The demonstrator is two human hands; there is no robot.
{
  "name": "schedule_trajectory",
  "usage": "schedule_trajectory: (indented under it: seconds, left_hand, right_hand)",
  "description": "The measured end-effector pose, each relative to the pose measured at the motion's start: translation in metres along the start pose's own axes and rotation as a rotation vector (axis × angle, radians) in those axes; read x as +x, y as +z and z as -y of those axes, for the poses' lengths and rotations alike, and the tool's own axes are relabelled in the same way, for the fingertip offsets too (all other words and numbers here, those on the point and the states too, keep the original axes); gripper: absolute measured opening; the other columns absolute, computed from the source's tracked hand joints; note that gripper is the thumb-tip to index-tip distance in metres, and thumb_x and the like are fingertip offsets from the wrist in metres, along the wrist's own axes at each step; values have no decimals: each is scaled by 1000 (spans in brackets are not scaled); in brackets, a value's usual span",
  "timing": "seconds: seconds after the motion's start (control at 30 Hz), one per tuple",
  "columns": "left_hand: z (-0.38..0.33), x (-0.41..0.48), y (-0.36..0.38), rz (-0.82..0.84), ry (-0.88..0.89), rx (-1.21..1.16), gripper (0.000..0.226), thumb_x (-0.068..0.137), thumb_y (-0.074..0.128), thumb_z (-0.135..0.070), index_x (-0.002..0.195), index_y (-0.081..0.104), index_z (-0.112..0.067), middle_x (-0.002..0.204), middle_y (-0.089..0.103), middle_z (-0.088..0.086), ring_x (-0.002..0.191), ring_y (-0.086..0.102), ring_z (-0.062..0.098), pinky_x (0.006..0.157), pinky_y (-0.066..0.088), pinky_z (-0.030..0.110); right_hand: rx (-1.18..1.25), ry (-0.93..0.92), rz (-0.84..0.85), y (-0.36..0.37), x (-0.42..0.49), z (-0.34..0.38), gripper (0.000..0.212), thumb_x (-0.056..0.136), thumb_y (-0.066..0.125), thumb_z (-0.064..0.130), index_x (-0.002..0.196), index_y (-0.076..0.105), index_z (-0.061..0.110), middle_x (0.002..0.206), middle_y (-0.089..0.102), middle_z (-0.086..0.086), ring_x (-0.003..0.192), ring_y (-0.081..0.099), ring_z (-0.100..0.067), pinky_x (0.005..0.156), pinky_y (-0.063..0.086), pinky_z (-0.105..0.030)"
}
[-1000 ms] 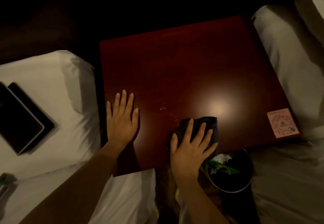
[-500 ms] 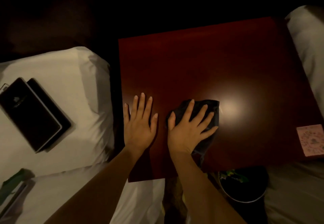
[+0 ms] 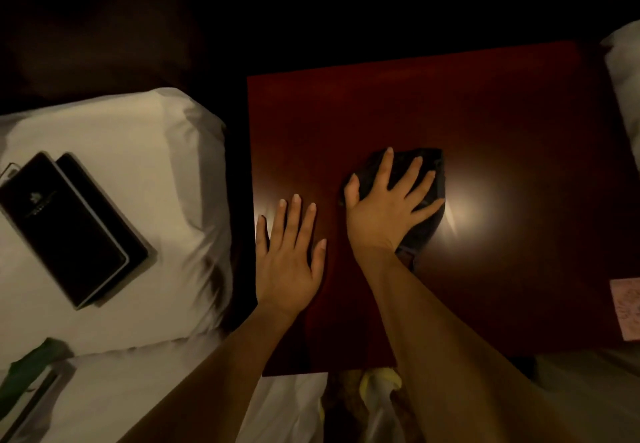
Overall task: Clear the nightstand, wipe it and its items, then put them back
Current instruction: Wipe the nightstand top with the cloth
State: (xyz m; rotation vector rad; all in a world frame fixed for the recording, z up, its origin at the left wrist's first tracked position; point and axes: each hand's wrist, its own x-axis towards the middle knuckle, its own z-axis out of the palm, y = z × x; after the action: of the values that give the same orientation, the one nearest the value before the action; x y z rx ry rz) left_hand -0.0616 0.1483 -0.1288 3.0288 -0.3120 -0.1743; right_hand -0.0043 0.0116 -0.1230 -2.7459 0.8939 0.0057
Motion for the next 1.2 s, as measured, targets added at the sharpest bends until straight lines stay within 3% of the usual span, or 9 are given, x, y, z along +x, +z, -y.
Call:
schedule_trajectory:
  seconds: [0.63, 0.93, 1.2]
  left_hand:
    - [1, 0, -6, 55, 7, -29, 56, 97, 24, -45, 149, 18, -23, 157, 19, 2, 147, 17, 23, 118, 12, 49]
    - [-6, 0, -8, 96, -5, -42, 57, 97, 26, -45, 149, 18, -24, 158, 15, 1, 147, 13, 21, 117, 10, 48]
    - [-6, 0, -8, 93, 18, -67, 54, 96, 28, -44, 146, 27, -22, 156, 24, 2, 146, 16, 25, 118, 9, 49]
  right_hand:
    - [-4, -365, 54, 4, 111, 45, 64, 90, 34, 56, 148, 23, 30, 158, 16, -15, 146, 9, -39, 112, -1, -65]
    - [32, -523, 150, 7, 91, 93, 64, 92, 32, 54, 149, 20, 28, 159, 10, -13, 146, 2, -38, 113, -4, -64]
    - [-3, -688, 199, 17, 60, 128, 66, 91, 34, 57, 149, 19, 30, 159, 12, -12, 146, 2, -38, 114, -4, -64]
